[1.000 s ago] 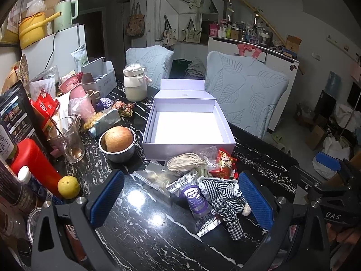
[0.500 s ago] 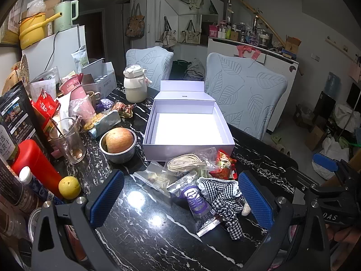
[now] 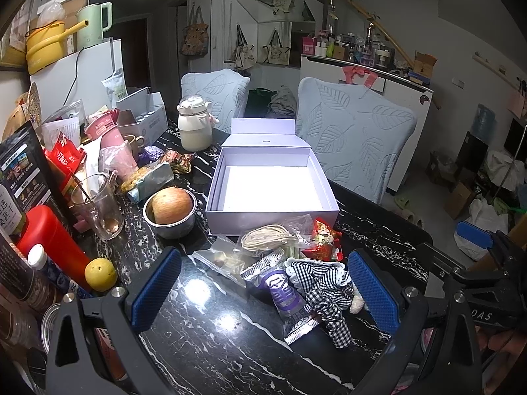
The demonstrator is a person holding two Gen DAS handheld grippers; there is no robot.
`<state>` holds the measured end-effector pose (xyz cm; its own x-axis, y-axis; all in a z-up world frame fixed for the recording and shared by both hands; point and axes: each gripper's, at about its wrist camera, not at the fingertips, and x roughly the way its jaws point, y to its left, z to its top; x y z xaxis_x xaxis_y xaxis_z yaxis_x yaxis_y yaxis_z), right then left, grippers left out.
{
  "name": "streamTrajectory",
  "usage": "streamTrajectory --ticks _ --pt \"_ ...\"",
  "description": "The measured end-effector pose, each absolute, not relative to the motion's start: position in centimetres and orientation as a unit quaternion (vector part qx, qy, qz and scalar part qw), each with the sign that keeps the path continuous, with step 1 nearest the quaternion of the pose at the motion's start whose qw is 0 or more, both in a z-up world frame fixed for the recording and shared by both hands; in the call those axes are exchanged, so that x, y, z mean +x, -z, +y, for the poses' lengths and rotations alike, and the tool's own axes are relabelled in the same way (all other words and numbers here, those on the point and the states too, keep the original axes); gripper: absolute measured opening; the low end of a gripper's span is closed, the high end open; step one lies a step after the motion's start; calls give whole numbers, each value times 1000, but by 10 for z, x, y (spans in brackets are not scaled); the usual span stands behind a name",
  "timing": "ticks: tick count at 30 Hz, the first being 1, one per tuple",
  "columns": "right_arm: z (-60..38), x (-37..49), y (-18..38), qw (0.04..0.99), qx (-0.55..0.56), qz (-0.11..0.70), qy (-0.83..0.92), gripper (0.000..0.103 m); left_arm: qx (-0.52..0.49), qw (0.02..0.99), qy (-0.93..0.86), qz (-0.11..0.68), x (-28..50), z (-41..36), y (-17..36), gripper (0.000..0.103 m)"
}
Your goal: Organize soft objects
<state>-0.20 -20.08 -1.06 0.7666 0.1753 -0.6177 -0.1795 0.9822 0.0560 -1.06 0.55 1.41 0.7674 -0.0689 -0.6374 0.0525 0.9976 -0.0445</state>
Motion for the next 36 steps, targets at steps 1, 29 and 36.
streamTrajectory --ticks 1,29,36 --pt "-201 -2 10 940 -3 329 -94 103 -12 940 32 340 -11 5 -14 103" --pt "-213 4 38 926 12 350 -141 103 -23 930 27 366 -2 -2 18 103" --pt "-205 1 60 914 5 369 -169 94 -40 918 24 393 -6 6 45 103"
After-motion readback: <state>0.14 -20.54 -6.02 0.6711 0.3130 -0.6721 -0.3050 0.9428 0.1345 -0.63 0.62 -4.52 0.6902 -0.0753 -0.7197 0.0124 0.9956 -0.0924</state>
